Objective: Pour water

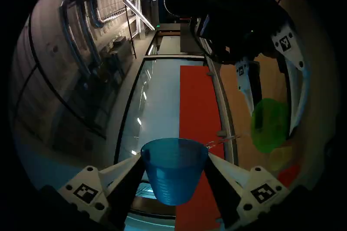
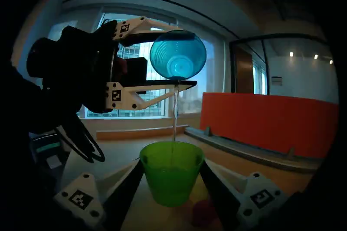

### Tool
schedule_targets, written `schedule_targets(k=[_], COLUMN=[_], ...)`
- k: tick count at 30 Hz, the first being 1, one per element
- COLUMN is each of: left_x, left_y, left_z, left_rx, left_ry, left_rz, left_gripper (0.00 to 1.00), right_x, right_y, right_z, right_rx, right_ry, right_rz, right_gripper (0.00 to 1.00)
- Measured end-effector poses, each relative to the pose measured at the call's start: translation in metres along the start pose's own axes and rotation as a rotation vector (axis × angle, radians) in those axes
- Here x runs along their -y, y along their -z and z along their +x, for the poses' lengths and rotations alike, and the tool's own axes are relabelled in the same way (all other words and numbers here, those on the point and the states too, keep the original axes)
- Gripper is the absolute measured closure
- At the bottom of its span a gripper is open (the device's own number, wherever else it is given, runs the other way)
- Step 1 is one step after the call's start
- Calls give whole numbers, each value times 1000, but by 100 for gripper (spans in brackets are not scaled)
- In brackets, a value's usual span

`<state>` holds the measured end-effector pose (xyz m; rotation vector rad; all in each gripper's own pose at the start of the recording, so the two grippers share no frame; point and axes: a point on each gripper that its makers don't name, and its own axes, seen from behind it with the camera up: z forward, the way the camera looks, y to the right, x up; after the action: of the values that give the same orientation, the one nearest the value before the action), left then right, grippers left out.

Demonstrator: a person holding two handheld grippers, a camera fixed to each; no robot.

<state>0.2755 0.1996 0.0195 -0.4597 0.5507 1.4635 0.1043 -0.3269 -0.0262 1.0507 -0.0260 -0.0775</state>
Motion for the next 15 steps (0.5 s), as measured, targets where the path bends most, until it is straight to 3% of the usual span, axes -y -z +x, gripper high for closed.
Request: schedule_targets(k=[15], left_x=[1], left_y=[7], left_z=[7], left_rx=[-4], left_ry=[-81], left_rz=[9], left_gripper=[14], right_x=[1], right_y=[0], right_z=[5], right_rx=[-8], right_ry=[2], right_rz=[-1], right_gripper=[11])
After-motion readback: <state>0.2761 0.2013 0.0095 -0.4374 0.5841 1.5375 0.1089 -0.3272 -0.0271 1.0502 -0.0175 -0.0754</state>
